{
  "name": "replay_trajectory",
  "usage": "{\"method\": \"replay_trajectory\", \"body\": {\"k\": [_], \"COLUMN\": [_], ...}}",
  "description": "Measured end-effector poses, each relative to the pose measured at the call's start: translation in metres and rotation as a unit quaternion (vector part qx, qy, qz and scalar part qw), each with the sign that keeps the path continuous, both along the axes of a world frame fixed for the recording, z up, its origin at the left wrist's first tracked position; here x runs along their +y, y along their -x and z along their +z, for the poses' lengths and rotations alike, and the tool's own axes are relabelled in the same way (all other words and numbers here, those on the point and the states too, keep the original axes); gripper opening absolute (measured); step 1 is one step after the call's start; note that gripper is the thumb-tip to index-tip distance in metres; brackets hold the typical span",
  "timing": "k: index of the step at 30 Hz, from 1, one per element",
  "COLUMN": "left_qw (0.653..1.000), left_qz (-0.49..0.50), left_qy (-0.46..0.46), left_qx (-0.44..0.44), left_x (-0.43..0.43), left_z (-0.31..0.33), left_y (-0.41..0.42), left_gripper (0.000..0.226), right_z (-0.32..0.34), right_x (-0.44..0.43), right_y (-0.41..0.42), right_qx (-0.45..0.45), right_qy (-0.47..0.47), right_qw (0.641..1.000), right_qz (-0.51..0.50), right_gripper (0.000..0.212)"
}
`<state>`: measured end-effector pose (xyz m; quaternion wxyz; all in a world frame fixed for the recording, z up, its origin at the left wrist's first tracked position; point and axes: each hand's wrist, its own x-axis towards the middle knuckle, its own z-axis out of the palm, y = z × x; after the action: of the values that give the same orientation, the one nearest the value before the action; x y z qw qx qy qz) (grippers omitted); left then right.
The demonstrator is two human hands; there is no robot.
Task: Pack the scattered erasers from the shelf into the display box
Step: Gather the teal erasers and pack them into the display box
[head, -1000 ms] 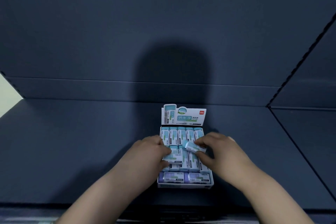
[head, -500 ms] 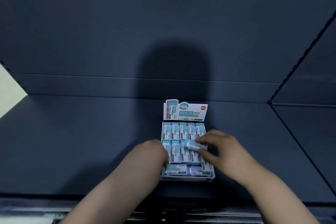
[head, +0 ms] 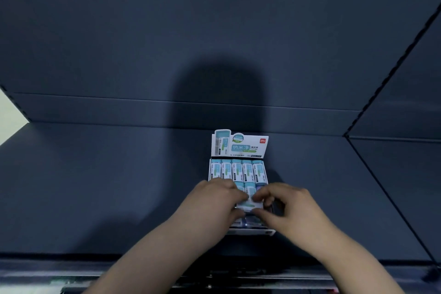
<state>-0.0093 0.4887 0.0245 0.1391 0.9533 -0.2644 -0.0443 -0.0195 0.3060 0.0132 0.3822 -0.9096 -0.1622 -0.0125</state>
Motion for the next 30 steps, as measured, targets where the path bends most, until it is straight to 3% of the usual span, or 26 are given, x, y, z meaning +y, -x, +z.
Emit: {"method": "replay_trajectory", "body": {"k": [2,6,8,12,16,23,26,30], "left_qw": [1.0,0.998,0.998,0.998,0.998,0.998,0.999,1.0], "left_qz": [0.014,0.047,0.053,0.063,0.067,0.062,0.048,0.022], "left_qy": [-0.019,-0.033,-0.039,-0.017,-0.008,-0.018,0.004,0.022], "left_qx": [0.011,0.01,0.002,0.007,0.004,-0.004,0.007,0.002], "left_x": [0.004,0.015,0.018,0.023,0.024,0.023,0.017,-0.004], "left_z": [-0.005,-0.007,-0.008,-0.01,-0.01,-0.009,-0.009,-0.01], "left_y": [-0.004,-0.009,-0.01,-0.009,-0.008,-0.008,-0.008,-0.005], "left_gripper": [0.035,0.033,0.032,0.032,0.031,0.031,0.034,0.034], "right_z": [0.0,0.005,0.008,0.009,0.009,0.01,0.008,0.001], "right_x": [-0.006,-0.019,-0.019,-0.017,-0.015,-0.012,-0.009,-0.004], "right_y": [-0.001,-0.002,-0.004,-0.01,-0.015,-0.024,-0.018,-0.012], "right_qx": [0.007,0.065,0.084,0.091,0.078,0.076,0.043,0.027], "right_qy": [0.017,0.164,0.185,0.155,0.196,0.186,0.132,0.099], "right_qw": [1.0,0.983,0.978,0.982,0.976,0.979,0.99,0.994], "right_qz": [-0.003,0.042,0.049,0.062,0.06,0.026,0.028,0.042], "right_gripper": [0.022,0.031,0.032,0.032,0.028,0.026,0.018,0.028]}}
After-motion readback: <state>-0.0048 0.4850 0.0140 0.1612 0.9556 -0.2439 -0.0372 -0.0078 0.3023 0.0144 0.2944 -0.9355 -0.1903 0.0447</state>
